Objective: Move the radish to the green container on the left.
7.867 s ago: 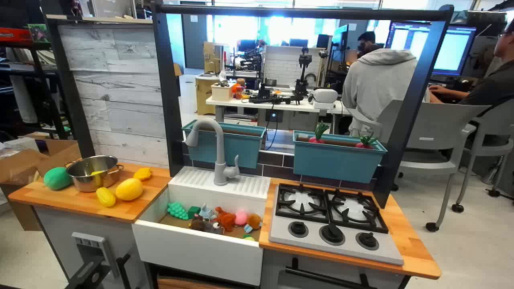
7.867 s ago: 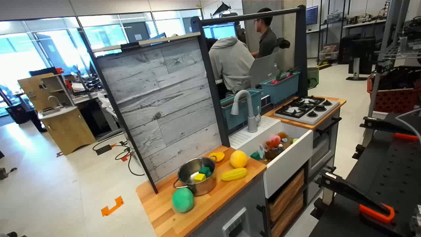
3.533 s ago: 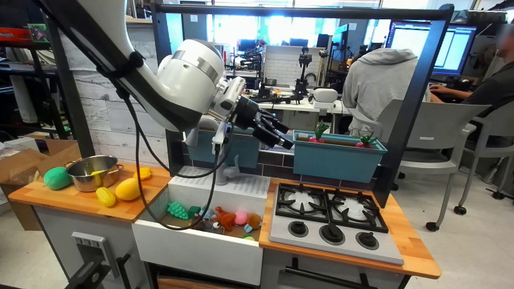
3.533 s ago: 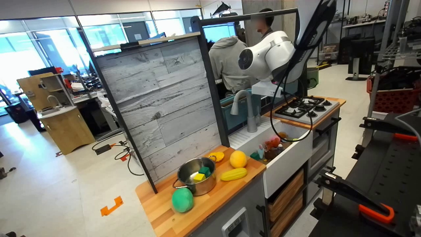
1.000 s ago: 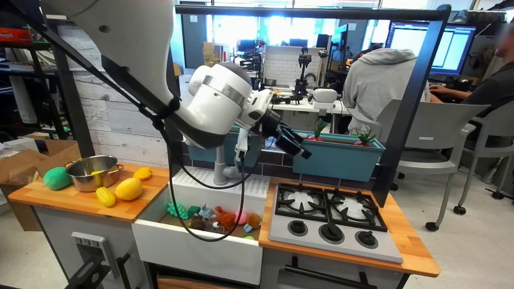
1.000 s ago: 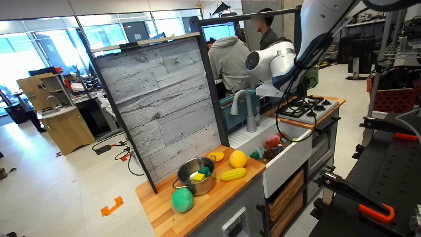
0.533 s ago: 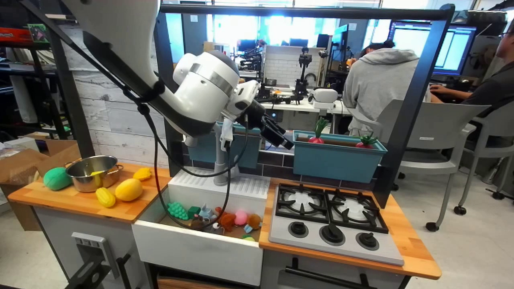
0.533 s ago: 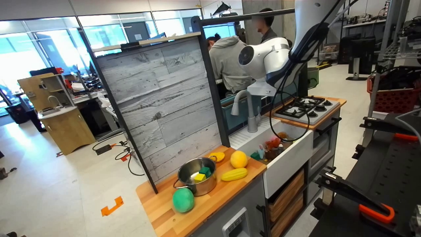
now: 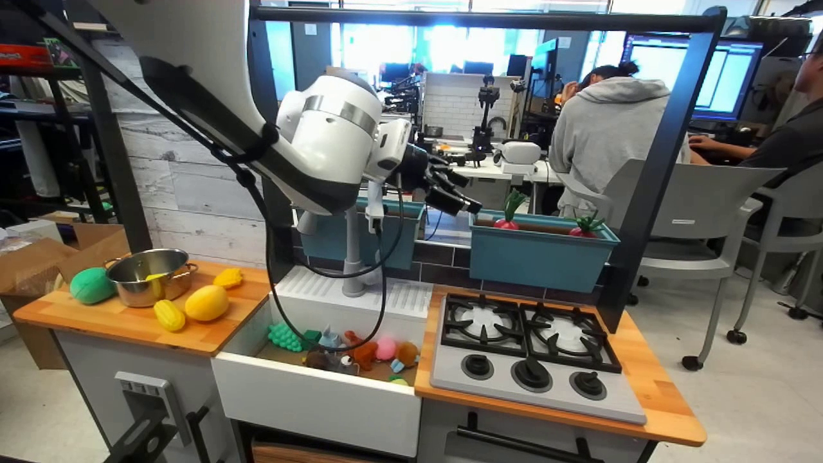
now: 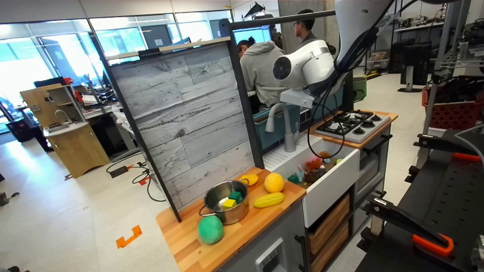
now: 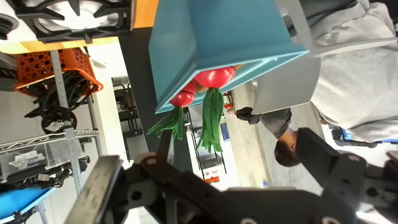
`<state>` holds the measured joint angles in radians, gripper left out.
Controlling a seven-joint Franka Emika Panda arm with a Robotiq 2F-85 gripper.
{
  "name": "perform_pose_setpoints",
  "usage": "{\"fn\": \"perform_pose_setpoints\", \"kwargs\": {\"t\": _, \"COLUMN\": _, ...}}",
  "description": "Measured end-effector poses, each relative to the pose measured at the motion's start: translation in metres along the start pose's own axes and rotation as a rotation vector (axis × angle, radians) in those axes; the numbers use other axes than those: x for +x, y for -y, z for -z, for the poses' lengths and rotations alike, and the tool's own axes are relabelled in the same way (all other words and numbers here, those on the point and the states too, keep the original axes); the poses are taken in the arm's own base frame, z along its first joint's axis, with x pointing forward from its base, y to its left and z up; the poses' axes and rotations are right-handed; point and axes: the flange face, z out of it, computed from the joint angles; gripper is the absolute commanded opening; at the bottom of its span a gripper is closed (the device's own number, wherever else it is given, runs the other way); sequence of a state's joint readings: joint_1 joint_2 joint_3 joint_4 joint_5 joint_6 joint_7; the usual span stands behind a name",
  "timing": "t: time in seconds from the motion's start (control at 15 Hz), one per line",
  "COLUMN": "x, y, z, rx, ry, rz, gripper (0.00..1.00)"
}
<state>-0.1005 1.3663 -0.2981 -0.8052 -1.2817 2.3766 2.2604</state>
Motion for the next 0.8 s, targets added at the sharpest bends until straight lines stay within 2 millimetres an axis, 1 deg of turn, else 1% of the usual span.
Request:
{"fn": "perform_pose_setpoints", "kwargs": {"t": 0.2, "x": 0.008, "y": -0.001, "z": -0.013, "rx": 0.063, "ry": -0.112, "rz": -0.035, "gripper": 1.00}}
{"fn": "perform_pose_setpoints", "kwargs": {"t": 0.33, "x": 0.012, "y": -0.007, "z": -0.027, "rx": 0.095, "ry": -0.187, "rz": -0.056, "gripper": 1.00}}
{"fn": "perform_pose_setpoints", "kwargs": {"t": 0.47, "x": 0.020, "y": -0.019, "z": -0.044, "rx": 0.112, "ry": -0.272, "rz": -0.083, "gripper": 1.00}}
{"fn": "perform_pose_setpoints", "kwargs": {"t": 0.6, "x": 0.035, "y": -0.035, "z": -0.062, "rx": 0.115, "ry": -0.376, "rz": -0.120, "gripper": 1.00}}
{"fn": "perform_pose_setpoints", "kwargs": {"t": 0.73, "x": 0.048, "y": -0.050, "z": -0.076, "rx": 0.055, "ry": -0.474, "rz": -0.113, "gripper": 1.00}}
{"fn": "perform_pose_setpoints", "kwargs": {"t": 0.8, "x": 0.050, "y": -0.057, "z": -0.080, "rx": 0.004, "ry": -0.503, "rz": -0.103, "gripper": 1.00}}
